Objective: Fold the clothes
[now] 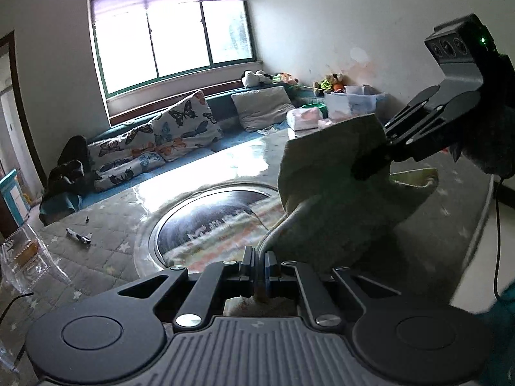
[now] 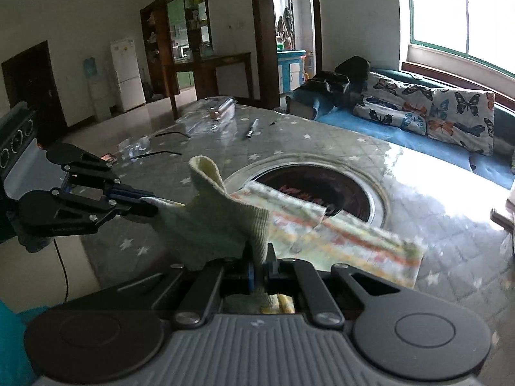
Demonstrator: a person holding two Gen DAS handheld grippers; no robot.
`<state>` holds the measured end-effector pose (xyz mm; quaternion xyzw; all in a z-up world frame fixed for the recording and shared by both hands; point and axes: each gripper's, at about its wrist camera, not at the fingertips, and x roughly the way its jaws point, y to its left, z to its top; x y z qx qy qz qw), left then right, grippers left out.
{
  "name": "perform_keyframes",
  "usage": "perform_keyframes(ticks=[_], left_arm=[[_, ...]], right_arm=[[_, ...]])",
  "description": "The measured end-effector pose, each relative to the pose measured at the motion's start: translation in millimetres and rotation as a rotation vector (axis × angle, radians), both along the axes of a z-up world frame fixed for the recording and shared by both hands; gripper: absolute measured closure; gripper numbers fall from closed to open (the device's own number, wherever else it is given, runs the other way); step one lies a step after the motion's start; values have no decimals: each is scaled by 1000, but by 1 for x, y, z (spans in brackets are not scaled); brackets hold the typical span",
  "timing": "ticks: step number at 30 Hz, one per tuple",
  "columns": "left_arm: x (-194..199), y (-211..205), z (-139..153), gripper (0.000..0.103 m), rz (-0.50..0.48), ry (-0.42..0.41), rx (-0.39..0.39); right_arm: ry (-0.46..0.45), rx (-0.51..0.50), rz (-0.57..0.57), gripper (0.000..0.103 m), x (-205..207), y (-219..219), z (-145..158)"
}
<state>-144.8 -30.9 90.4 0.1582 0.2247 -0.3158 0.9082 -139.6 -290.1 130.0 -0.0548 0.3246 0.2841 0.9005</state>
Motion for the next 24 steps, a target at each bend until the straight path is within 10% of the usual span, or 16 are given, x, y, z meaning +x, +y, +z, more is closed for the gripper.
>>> perform_keyframes(ticks=[13,24], left_arm=[[155,-5,-37,97,150,264,-21],[183,-4,-64,93,208,353,-9]], right_arm=[[91,-36,-83,98,150,2,-37],[119,0,-246,76,176,-25,-86]])
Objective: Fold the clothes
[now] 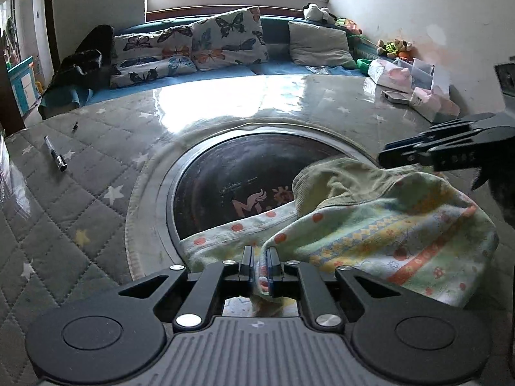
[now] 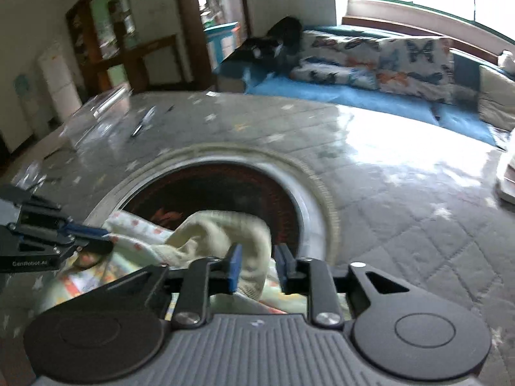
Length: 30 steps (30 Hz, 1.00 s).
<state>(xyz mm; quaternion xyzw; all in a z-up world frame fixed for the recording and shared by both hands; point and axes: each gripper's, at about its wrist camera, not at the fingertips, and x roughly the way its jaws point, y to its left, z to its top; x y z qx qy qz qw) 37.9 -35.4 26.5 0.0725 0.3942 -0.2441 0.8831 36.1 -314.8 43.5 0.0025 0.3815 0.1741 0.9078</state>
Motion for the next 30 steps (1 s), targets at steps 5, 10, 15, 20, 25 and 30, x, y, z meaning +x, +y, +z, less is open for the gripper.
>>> perform_keyframes(ticks=[5,10,15,20,25,30], left_arm=[[0,-2,1,93,-1,0,5],[2,-3,0,93,-2,-1,13],[4,-6,0,93,1,-6,26],[3,-7,1,93,-1,-12,36],[2,-8,5,96,-3,-25,36],[1,-6,15,97,9,-57,30]], right_arm=[[-5,-10,-59,63,-25,-27,5],[18,-8,-127,62,-51,-52,-3],[36,34,-165,63,-53,-60,-10],[40,44,-178,63,-56,-57,-11],[58,25,-176,86,-58,-54,-18],[-37,-24,-142,95,-63,-41,0]])
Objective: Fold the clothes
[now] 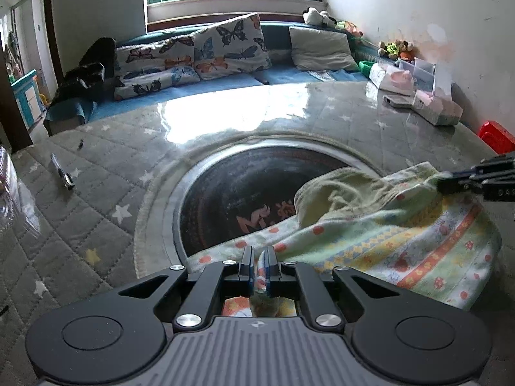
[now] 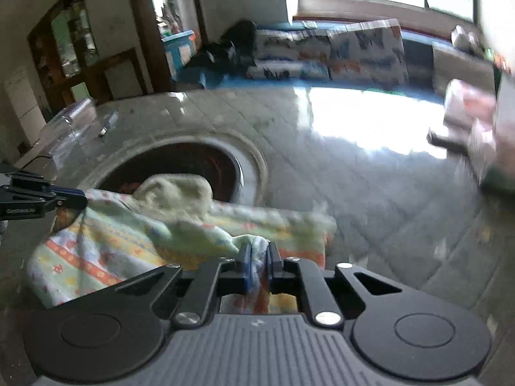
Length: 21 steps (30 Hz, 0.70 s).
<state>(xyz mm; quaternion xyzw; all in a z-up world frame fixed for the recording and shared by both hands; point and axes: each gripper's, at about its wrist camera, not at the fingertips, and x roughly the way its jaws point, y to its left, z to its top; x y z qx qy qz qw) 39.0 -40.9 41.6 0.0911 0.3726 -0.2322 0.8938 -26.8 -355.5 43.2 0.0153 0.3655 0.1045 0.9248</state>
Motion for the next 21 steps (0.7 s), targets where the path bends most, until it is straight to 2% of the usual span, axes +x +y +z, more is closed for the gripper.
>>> perform_keyframes(ticks=[4,7,9,11,13,16,21], left_arm=[[7,9,2,97,46,-6,-19],[13,12,-6,97,72,20,2],[10,16,-4,97,75,25,-21],[3,16,2,96,68,9,-29],[-4,15,9,95,54,-3,-43],[-14,1,13,95,-1,-3,-79],[-22,-34,5,95,-92,38,-110]], right_arm=[[-60,-24,-10,94,6,4,6],[-2,-23,-45,92,21,2,-14],[24,-13,-66,90,26,-1,-21],[2,-4,-73,85,23,-3,-16],[-24,-11,-68,85,20,-2,-8],[-43,-14,-10,85,14,9,2],[10,2,113,85,21,38,-3]])
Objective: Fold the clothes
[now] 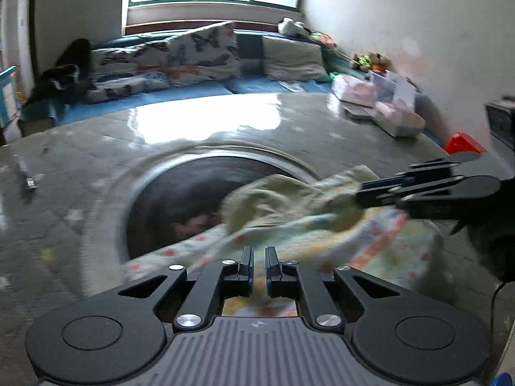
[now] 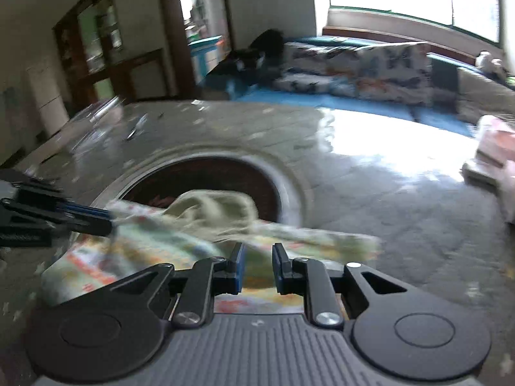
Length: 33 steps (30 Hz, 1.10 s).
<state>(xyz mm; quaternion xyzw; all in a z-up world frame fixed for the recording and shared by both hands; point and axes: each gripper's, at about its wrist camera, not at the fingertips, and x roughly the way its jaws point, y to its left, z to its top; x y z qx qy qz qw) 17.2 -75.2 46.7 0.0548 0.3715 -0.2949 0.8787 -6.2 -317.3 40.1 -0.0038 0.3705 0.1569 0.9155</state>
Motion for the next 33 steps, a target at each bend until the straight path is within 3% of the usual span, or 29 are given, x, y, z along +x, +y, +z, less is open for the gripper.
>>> perform_keyframes(ticks=[4,7,16,18,20,25,30,33], left_arm=[[5,-13,-8,95,-1,24,-3],[8,-13,-11,95,4,32,6],[16,-9,-21,95,41,61,12],[16,-9,-20,94,44,61,10],[16,-9,-16,92,49,60,5],[19,-15,-11,88,42,44,-3],[33,-18,-23,88,84,79,2],[33,-16,-23,88,90,78,-7]], right_arm=[[9,-24,8,84,8,12,-7],[-9,-32,21,72,11,15,-5],[58,2,52,71,47,19,-17],[65,5,52,74,52,22,-20],[71,7,53,99,57,25,-23],[-59,36,42,100,52,30,-7],[-1,25,10,99,68,30,-23],[9,25,-1,93,68,26,-23]])
